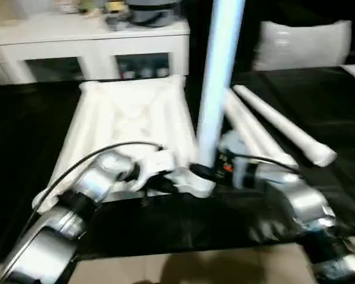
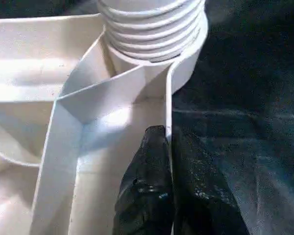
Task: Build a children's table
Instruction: Insert table leg to table base
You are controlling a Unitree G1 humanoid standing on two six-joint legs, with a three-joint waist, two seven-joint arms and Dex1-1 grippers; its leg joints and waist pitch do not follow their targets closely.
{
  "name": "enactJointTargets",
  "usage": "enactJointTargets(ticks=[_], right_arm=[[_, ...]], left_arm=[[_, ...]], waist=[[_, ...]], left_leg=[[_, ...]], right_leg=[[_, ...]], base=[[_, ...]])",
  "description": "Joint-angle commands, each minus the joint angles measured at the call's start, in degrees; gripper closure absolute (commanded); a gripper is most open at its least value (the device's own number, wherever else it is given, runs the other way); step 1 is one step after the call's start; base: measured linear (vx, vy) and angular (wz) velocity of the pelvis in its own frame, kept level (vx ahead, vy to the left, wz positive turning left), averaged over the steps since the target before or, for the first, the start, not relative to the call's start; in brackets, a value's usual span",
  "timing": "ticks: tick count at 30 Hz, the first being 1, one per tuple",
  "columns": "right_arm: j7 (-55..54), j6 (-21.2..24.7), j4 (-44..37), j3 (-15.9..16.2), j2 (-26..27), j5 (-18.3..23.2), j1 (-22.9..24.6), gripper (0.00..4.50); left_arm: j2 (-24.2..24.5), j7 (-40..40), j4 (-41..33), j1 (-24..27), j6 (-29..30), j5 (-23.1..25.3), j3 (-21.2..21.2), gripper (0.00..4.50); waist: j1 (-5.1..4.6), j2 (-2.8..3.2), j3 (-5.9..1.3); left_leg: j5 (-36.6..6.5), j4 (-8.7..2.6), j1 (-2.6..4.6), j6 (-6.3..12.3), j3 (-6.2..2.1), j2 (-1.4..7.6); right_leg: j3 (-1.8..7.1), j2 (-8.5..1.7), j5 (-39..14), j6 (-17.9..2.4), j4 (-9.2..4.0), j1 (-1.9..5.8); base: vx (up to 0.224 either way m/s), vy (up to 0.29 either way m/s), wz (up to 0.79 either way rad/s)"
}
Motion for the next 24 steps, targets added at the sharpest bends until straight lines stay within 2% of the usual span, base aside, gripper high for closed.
enactJointTargets(ticks=[1,2,3,4,5,6,7,8,9,10,11,12,13,14,15,16,17,18,19,20,21,22,23,24], right_arm=[[-8.6,2.5,11.6,-1.4,0.1,-5.2,1.5,2.61],[-9.9,1.4,13.0,-1.8,0.7,-5.6,0.6,2.61],[-10.2,0.8,13.5,-1.8,0.9,-5.8,0.3,2.61],[-10.4,0.3,14.0,-1.8,1.2,-5.9,0.0,2.61],[-10.5,-0.2,14.4,-1.8,1.6,-5.9,-0.4,2.61],[-10.3,-1.0,15.2,-1.5,2.3,-6.0,-1.0,2.61],[-10.2,-1.2,15.4,-1.3,2.5,-6.1,-1.2,2.61],[-10.0,-1.6,15.8,-0.8,2.7,-6.3,-1.3,2.61],[-9.9,-2.1,16.3,-0.4,2.9,-6.5,-1.6,2.61],[-9.6,-2.6,16.8,0.0,3.0,-6.6,-1.8,2.61],[-9.3,-3.1,16.8,0.4,3.0,-6.8,-1.8,2.61],[-9.0,-3.6,16.9,0.6,3.1,-6.9,-1.8,2.61],[-9.0,-3.7,16.9,0.7,3.1,-6.9,-1.8,2.61],[-9.0,-4.4,17.1,0.7,3.3,-6.7,-1.8,2.61],[-8.9,-4.9,16.9,0.7,3.2,-6.5,-1.6,2.61],[-8.8,-5.1,16.8,0.6,3.1,-6.4,-1.4,2.61],[-8.7,-5.2,16.4,0.4,2.8,-6.3,-1.1,2.61],[-8.6,-5.5,16.3,0.2,2.7,-6.3,-0.9,2.61],[-8.6,-6.2,16.1,-0.4,2.6,-6.3,-0.6,2.61],[-8.4,-7.2,15.8,-0.8,2.5,-6.1,-0.3,2.61],[-8.4,-7.2,15.8,-0.8,2.5,-6.1,-0.3,2.61],[-8.0,-9.0,14.9,-2.1,2.6,-5.0,0.1,2.61],[-7.6,-9.4,14.2,-3.1,2.7,-4.0,0.2,2.61],[-6.8,-10.0,13.6,-3.7,2.6,-3.4,0.4,2.61]], left_arm=[[-0.5,5.3,-9.9,4.3,7.4,-1.8,3.2,4.50],[-1.1,8.2,-14.2,6.6,11.4,-1.6,4.5,4.50],[-1.4,9.1,-15.5,7.2,12.7,-1.4,4.9,4.50],[-2.3,10.6,-17.3,8.0,14.6,-1.1,5.5,4.50],[-3.7,12.9,-19.4,8.8,17.0,-0.4,6.1,4.50],[-5.9,16.3,-22.4,9.7,20.6,0.8,6.8,4.50],[-6.5,17.2,-23.2,9.8,21.5,1.1,6.9,4.50],[-7.8,18.7,-24.3,9.7,23.1,1.4,7.0,4.50],[-8.7,20.1,-25.6,9.5,24.9,1.5,7.1,4.50],[-9.0,20.8,-26.9,9.4,26.3,1.6,6.8,4.50],[-8.8,20.9,-27.3,9.3,26.8,1.8,6.4,4.50],[-8.4,20.9,-27.4,9.2,27.0,2.1,6.0,4.50],[-8.3,20.8,-27.4,9.1,27.0,2.2,5.9,4.50],[-7.6,20.8,-28.0,9.2,27.5,2.4,5.4,4.50],[-7.1,20.8,-28.3,9.3,27.7,2.5,5.0,4.50],[-6.9,20.8,-28.5,9.4,28.1,2.6,4.9,4.50],[-6.7,20.8,-28.5,9.3,28.3,2.8,4.8,4.50],[-6.6,20.9,-28.5,9.2,28.3,3.1,4.7,4.50],[-6.3,20.7,-28.2,9.0,28.0,3.6,4.5,4.50],[-6.2,20.6,-28.0,8.9,27.8,3.6,4.4,4.50],[-6.2,20.6,-28.0,8.9,27.8,3.6,4.4,4.50],[-5.9,20.3,-27.7,8.6,27.3,3.5,4.2,4.50],[-5.5,20.0,-27.5,8.4,26.8,3.5,4.0,4.50],[-5.0,19.8,-27.2,8.2,25.9,3.5,3.6,4.50]], waist=[[-0.69,-0.42,-1.05],[-1.40,-0.45,-0.90],[-1.46,-1.07,-1.33],[-1.75,-0.15,-0.69],[-1.80,-0.70,-0.71],[-1.67,-1.55,-0.78],[-1.27,-0.97,-0.71],[-1.12,-2.19,-0.37],[-1.12,-2.19,-0.37],[-1.41,-3.11,-0.09],[-1.62,-2.79,0.42],[-2.22,-1.28,0.58],[-1.06,1.43,0.43],[2.07,2.06,0.64],[3.10,0.34,-0.49],[2.23,-5.24,-2.95],[2.49,-4.89,-0.52],[3.04,-4.24,-1.13],[4.51,-2.93,-1.94],[2.60,-2.26,-1.96],[2.60,-2.26,-1.96],[2.22,0.18,-3.61],[2.24,0.16,-3.45],[2.50,-0.26,-3.03]], left_leg=[[-45.5,-6.01,1.23,-6.81,-5.43,5.61],[-47.5,-6.47,0.68,-6.75,-5.60,5.45],[-47.6,-6.38,0.77,-7.16,-5.52,5.54],[-50.8,-7.02,1.10,-7.33,-5.28,5.54],[-51.7,-7.38,1.06,-7.47,-5.13,5.66],[-52.4,-7.92,0.90,-7.47,-4.85,5.75],[-52.5,-8.15,1.00,-7.69,-4.72,5.74],[-48.2,-5.60,3.32,-6.27,-3.81,4.53],[-48.2,-5.60,3.32,-6.27,-3.81,4.53],[-39.5,-1.85,4.41,-3.68,-3.58,2.99],[-30.6,1.52,5.22,-2.17,-3.25,2.31],[-32.6,-2.13,1.60,-2.11,-4.29,4.44],[-42.9,-7.65,-1.59,-3.54,-5.03,7.22],[-56.4,-12.64,-5.71,-12.15,0.65,3.33],[-54.1,-13.83,-3.73,-13.20,0.47,4.33],[-29.3,-2.85,2.98,-11.50,-1.15,4.38],[-11.7,7.37,5.82,-6.03,-4.43,1.11],[1.6,7.47,-4.48,-1.33,-6.48,-0.35],[3.4,3.85,-5.55,-2.26,-6.54,1.74],[7.1,-1.18,-0.30,-0.14,-7.65,5.54],[7.1,-1.18,-0.30,-0.14,-7.65,5.54],[15.1,-0.05,0.60,5.21,-7.37,5.36],[14.0,-0.09,0.29,6.27,-6.99,5.27],[8.0,-0.68,-0.68,7.40,-6.28,5.11]], right_leg=[[2.12,-6.24,-40.1,-4.5,-5.22,-1.12],[1.40,-5.62,-40.7,-3.1,-5.40,-0.77],[1.53,-5.77,-39.3,-3.5,-4.98,-0.61],[0.91,-5.06,-36.6,-3.6,-4.94,-0.86],[0.77,-4.71,-35.3,-3.8,-4.68,-0.72],[0.60,-4.51,-33.7,-4.1,-4.17,-0.32],[0.68,-4.63,-33.3,-4.4,-3.73,-0.33],[0.43,-5.39,-40.7,-3.2,-7.07,-2.74],[0.43,-5.39,-40.7,-3.2,-7.07,-2.74],[-1.30,-6.63,-50.0,-0.2,-10.55,-3.33],[-3.64,-8.08,-53.6,1.2,-13.56,-3.23],[-7.38,-6.26,-45.9,3.5,-11.61,1.60],[-6.60,-3.97,-32.9,1.2,-2.57,5.91],[-8.21,1.47,-9.5,-4.0,5.07,7.38],[-3.99,0.26,-12.0,-3.9,8.06,6.24],[1.51,-7.51,-42.0,-1.1,0.05,0.17],[2.78,-12.54,-56.3,-4.8,-9.10,-5.86],[4.48,-11.41,-47.6,-7.2,-6.35,4.67],[3.48,-10.38,-32.4,-8.9,-4.07,7.03],[1.08,-2.66,1.8,-11.1,0.73,1.96],[1.08,-2.66,1.8,-11.1,0.73,1.96],[1.36,-4.22,15.9,-14.2,1.68,2.51],[1.56,-4.51,16.9,-14.9,1.42,2.57],[1.72,-5.20,15.5,-15.9,0.69,3.26]], base=[[-0.021,0.019,-0.26],[-0.021,0.019,-0.26],[-0.023,0.019,-0.23],[0.000,0.000,0.00],[0.000,0.000,0.00],[0.000,0.000,0.00],[0.000,0.000,0.00],[0.000,0.000,0.00],[0.000,0.000,0.00],[-0.050,-0.016,-0.08],[-0.050,-0.016,-0.08],[-0.008,0.030,-0.23],[0.012,0.087,-0.23],[0.012,0.087,-0.23],[0.000,0.000,0.00],[0.108,-0.133,0.11],[0.108,-0.133,0.11],[0.208,-0.081,-0.29],[0.153,0.010,-0.31],[0.153,0.010,-0.31],[0.000,0.000,0.00],[0.000,0.000,0.00],[0.000,0.000,0.00],[0.000,0.000,0.00]])
